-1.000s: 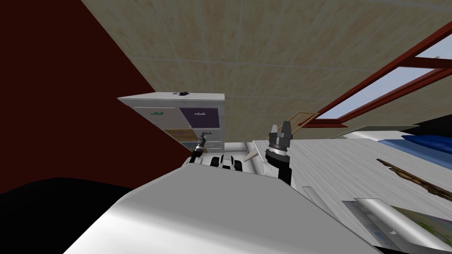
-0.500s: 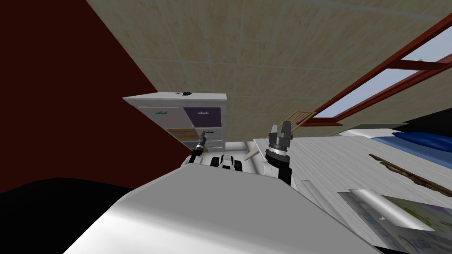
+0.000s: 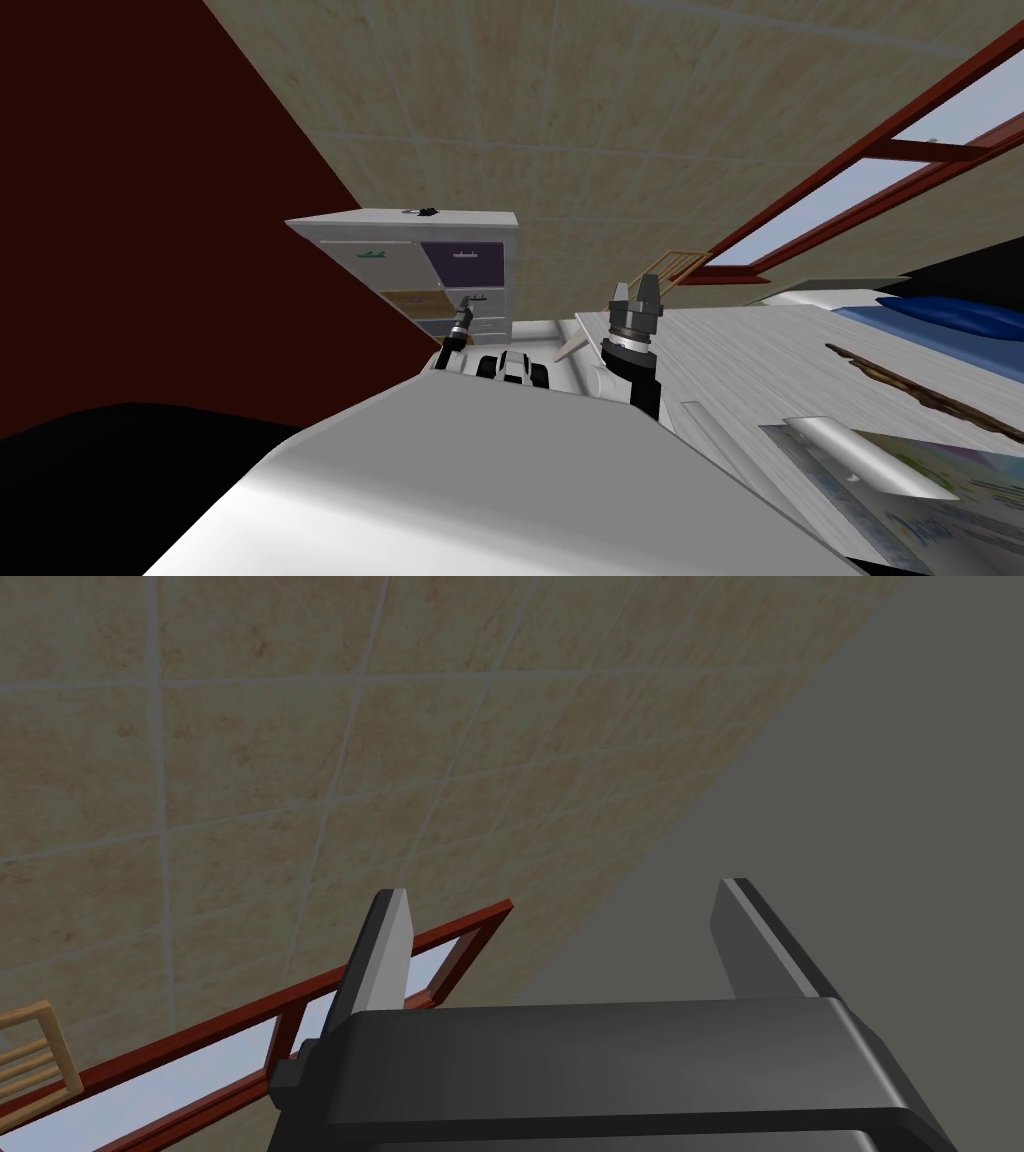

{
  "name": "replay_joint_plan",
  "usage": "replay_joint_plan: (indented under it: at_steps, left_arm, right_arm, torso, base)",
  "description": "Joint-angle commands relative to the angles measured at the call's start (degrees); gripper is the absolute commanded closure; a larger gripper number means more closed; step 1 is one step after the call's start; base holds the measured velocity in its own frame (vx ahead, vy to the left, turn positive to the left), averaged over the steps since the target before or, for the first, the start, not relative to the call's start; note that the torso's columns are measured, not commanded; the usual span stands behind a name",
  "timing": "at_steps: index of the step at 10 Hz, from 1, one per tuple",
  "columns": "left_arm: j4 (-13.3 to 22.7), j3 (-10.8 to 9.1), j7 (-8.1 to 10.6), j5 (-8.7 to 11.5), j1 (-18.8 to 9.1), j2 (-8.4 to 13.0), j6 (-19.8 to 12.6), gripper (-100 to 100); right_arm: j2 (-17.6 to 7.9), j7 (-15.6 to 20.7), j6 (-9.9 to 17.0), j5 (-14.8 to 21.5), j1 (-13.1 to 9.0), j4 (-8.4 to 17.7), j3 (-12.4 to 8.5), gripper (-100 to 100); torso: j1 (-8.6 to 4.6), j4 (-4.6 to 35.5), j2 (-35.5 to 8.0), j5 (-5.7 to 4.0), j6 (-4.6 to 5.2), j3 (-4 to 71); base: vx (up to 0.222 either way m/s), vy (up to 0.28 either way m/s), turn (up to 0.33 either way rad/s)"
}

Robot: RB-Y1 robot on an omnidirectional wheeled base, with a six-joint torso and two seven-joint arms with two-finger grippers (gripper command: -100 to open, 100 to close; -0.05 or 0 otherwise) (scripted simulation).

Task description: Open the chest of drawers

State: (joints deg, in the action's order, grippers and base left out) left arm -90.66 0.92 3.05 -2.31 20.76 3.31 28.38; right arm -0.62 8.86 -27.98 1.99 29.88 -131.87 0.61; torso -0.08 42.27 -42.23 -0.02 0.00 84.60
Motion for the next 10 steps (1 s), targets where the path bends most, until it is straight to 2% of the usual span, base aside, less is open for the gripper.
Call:
replay_joint_plan:
  at_steps: [1, 2, 4, 5, 6, 8, 10]
  left_arm:
    - [0.1, -0.02, 0.15, 0.1, -0.2, -2.8, -0.1, -100]
    - [0.1, -0.02, 0.12, 0.1, -0.1, -2.1, -0.1, -100]
    - [-2.5, -0.13, 0.27, 0.1, 0.1, -2.1, -2.5, -100]
    - [-2.2, -0.07, 0.26, 0.1, 0.2, -2.1, -1.9, -100]
    - [-0.7, -0.04, 0.18, 0.1, -0.1, -2.2, -0.8, 100]
    - [-2.9, 0.35, 0.55, 0.0, 1.0, -2.1, -1.7, 100]
    - [-4.0, 0.60, 0.64, -0.1, 1.7, -1.9, -2.0, 100]
  right_arm:
    - [0.0, 0.0, 0.0, 0.0, 0.0, 0.0, 0.0, 0]
    - [0.0, 0.0, 0.0, 0.0, 0.0, 0.0, 0.0, 0]
    - [0.0, 0.0, 0.0, 0.0, 0.0, 0.0, 0.0, 0]
    - [0.0, 0.0, 0.0, 0.0, 0.0, 0.0, 0.0, 0]
    - [0.0, 0.0, 0.0, 0.0, 0.0, 0.0, 0.0, 0]
    - [0.0, 0.0, 0.0, 0.0, 0.0, 0.0, 0.0, 0]
    - [0.0, 0.0, 0.0, 0.0, 0.0, 0.0, 0.0, 0]
  torso:
    - [0.05, 0.0, 0.0, 0.01, 0.00, 0.0]
    - [0.08, 0.0, 0.0, 0.02, 0.00, 0.0]
    - [0.09, 0.0, 0.1, 0.02, 0.00, 0.1]
    - [0.08, -0.1, 0.2, 0.02, 0.00, 0.1]
    - [0.08, 0.0, -0.1, 0.03, -0.01, 0.0]
    - [0.02, 0.1, -0.3, -0.04, -0.02, -0.2]
    - [-0.30, 0.1, -0.4, -0.21, -0.11, -0.3]
  base:
    - [0.000, 0.000, 0.000]
    - [0.000, 0.000, 0.000]
    - [0.088, 0.000, -0.021]
    - [0.052, 0.001, -0.002]
    - [-0.040, 0.008, 0.020]
    - [-0.073, -0.006, -0.004]
    - [-0.177, -0.045, 0.019]
